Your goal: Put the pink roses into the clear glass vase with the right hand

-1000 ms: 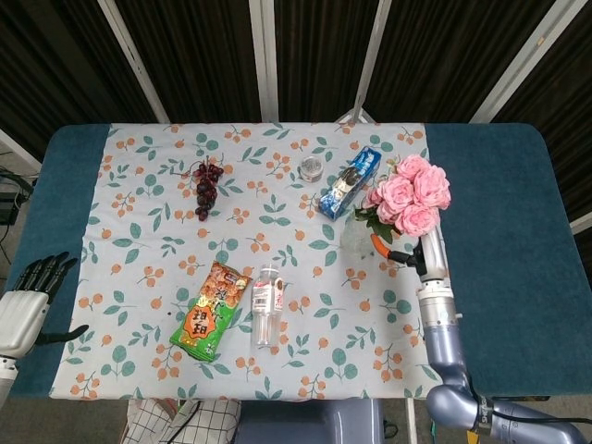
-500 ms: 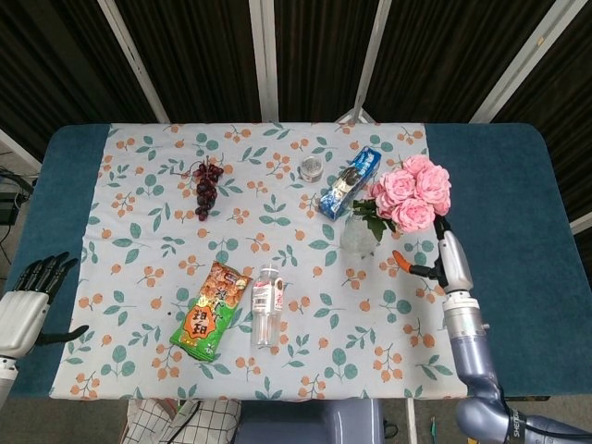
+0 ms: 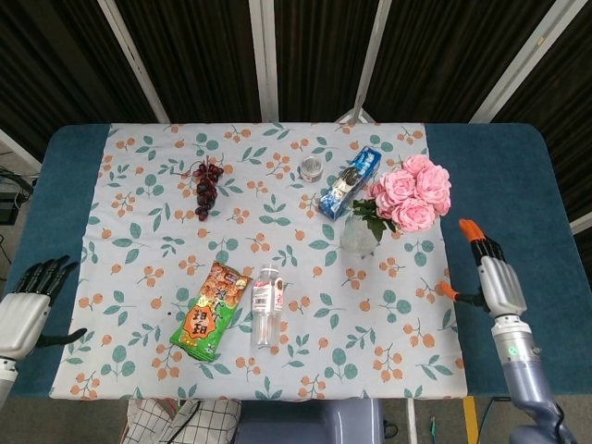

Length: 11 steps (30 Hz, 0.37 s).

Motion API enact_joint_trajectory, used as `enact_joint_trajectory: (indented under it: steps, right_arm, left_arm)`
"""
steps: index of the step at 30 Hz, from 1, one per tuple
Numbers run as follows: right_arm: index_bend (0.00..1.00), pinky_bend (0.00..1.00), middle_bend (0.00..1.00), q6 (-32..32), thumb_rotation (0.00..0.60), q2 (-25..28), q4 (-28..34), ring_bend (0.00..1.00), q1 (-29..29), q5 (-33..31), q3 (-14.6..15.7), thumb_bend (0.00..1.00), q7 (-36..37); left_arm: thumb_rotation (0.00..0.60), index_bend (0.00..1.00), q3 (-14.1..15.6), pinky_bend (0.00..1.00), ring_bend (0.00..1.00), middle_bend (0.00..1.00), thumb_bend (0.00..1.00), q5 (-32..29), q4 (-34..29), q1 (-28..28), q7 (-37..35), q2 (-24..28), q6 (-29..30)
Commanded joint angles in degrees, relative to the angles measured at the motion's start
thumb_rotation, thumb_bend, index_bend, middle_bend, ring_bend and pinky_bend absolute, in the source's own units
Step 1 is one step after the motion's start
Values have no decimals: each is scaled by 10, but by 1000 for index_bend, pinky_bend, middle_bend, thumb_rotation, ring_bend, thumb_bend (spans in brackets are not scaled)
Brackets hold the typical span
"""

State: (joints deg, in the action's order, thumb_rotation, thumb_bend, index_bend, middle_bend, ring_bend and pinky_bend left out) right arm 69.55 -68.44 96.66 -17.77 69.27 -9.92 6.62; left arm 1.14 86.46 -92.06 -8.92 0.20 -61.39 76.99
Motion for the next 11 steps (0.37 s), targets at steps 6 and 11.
enact_joint_trajectory:
  steps: [6, 11]
  right_arm:
    - [0, 0, 0, 108, 600, 47, -43, 0, 77, 112, 86, 299, -111]
    - [0, 0, 0, 164, 600, 34, -56, 0, 98, 142, 82, 299, -115]
  left_arm:
    - [600, 0, -1, 0, 0, 0, 0, -7, -5, 1, 29, 2, 3]
    - [600, 0, -4, 0, 0, 0, 0, 1, 3, 5, 31, -6, 20]
